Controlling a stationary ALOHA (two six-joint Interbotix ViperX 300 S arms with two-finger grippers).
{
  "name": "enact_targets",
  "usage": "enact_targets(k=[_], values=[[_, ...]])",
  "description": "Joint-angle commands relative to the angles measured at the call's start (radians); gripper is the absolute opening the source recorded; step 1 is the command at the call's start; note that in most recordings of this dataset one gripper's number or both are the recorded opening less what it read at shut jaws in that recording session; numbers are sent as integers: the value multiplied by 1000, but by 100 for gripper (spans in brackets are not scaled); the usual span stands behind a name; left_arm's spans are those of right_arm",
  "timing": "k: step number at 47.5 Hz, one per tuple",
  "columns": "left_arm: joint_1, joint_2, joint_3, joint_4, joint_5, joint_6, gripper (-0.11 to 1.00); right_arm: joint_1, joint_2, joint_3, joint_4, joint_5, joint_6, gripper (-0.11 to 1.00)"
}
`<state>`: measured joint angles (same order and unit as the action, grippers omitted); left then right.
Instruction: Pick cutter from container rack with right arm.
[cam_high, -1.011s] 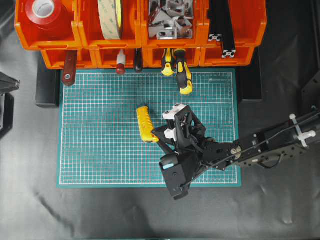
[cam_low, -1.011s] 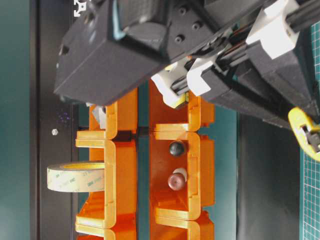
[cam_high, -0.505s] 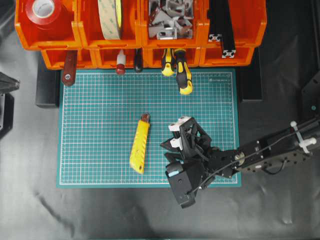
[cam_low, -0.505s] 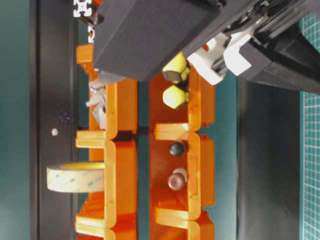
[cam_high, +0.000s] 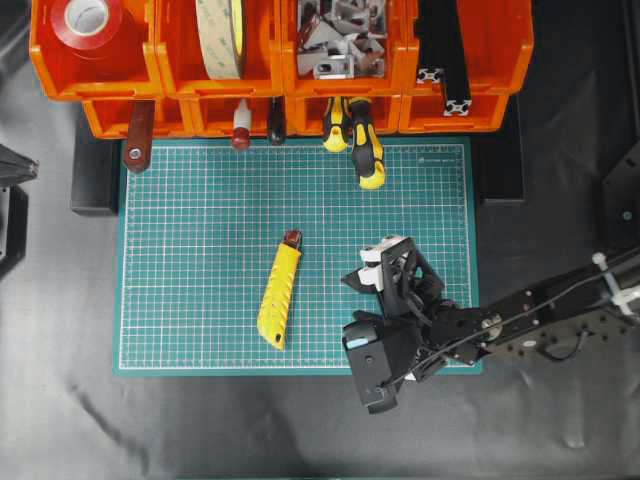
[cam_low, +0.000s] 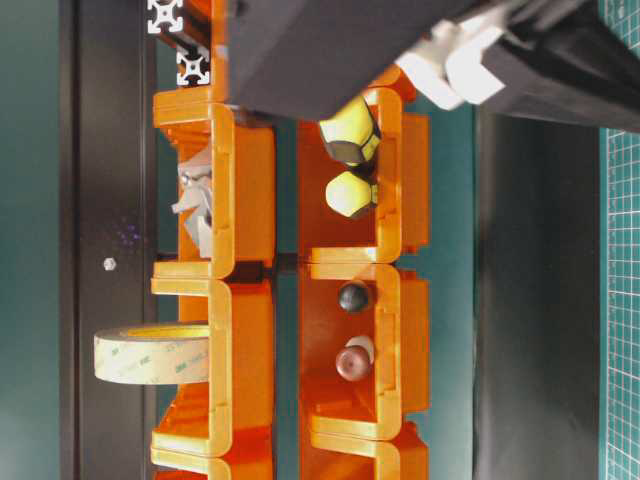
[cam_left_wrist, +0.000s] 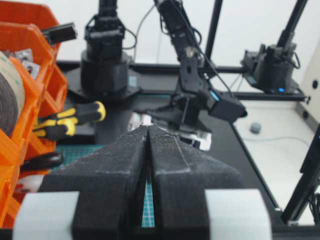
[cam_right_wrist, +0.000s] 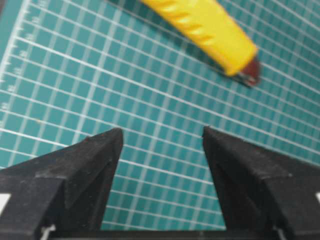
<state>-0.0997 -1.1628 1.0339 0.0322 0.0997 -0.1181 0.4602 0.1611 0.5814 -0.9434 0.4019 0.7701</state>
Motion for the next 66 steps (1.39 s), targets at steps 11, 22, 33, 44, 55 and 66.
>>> enact_targets(k=[11,22,33,44,55,66], values=[[-2,14,-25,3,0,-3,0,8,-143,29,9,86,23,63],[-2,0,-29,3,71,-3,0,17,-299,117,6,118,173,63],[-2,-12,-34,3,80,-3,0,31,-454,181,0,120,290,62],[-2,-25,-41,3,89,-2,0,31,-580,229,-2,115,310,62],[-2,-34,-44,3,121,-2,0,31,-675,262,0,110,311,62],[-2,-34,-41,3,121,-2,0,32,-736,290,5,100,313,62]])
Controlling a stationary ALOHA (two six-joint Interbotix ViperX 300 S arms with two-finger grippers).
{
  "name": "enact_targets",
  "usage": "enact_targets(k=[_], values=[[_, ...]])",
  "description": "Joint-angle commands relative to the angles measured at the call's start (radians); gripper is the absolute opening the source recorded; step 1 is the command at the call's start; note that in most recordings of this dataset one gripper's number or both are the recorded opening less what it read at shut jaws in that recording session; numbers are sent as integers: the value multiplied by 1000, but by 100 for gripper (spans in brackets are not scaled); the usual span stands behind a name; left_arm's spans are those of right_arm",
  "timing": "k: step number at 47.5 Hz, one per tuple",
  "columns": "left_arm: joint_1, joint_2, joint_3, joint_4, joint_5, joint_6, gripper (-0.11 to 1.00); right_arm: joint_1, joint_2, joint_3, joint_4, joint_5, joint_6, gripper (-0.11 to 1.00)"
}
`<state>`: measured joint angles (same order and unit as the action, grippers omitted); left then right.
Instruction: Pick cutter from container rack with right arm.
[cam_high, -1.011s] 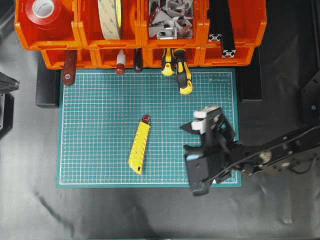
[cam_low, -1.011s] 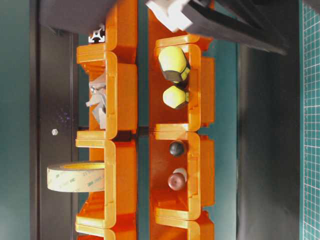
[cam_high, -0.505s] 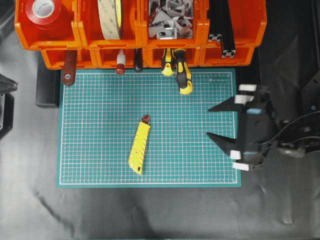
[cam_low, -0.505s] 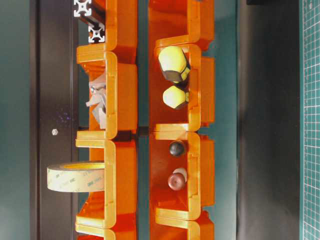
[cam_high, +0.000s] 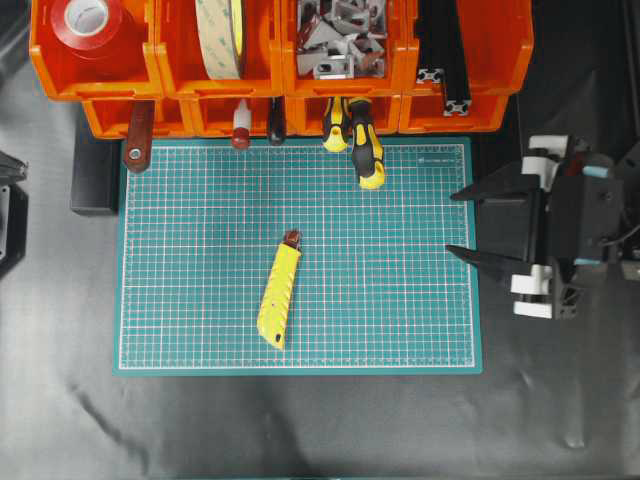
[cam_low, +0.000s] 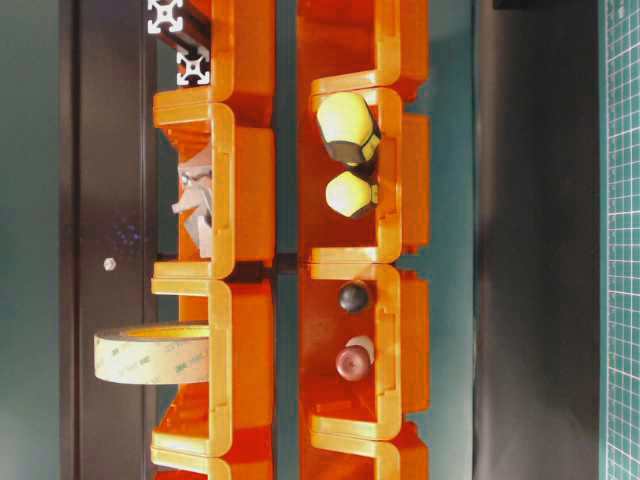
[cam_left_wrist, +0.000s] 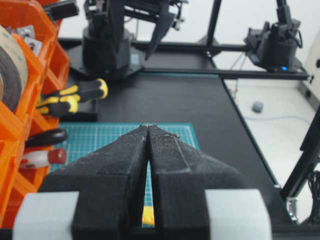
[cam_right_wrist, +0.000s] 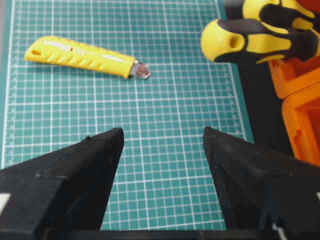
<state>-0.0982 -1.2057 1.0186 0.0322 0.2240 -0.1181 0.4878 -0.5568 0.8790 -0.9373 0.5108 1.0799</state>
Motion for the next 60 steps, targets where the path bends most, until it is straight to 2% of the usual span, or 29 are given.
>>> enact_targets(k=[1,60], values=[[-3,9,-26,3,-3,-2,0,3,-23,-8,-3,-9,2,62],[-2,11,-15,3,-8,-3,0,3,-32,6,3,-40,6,62]])
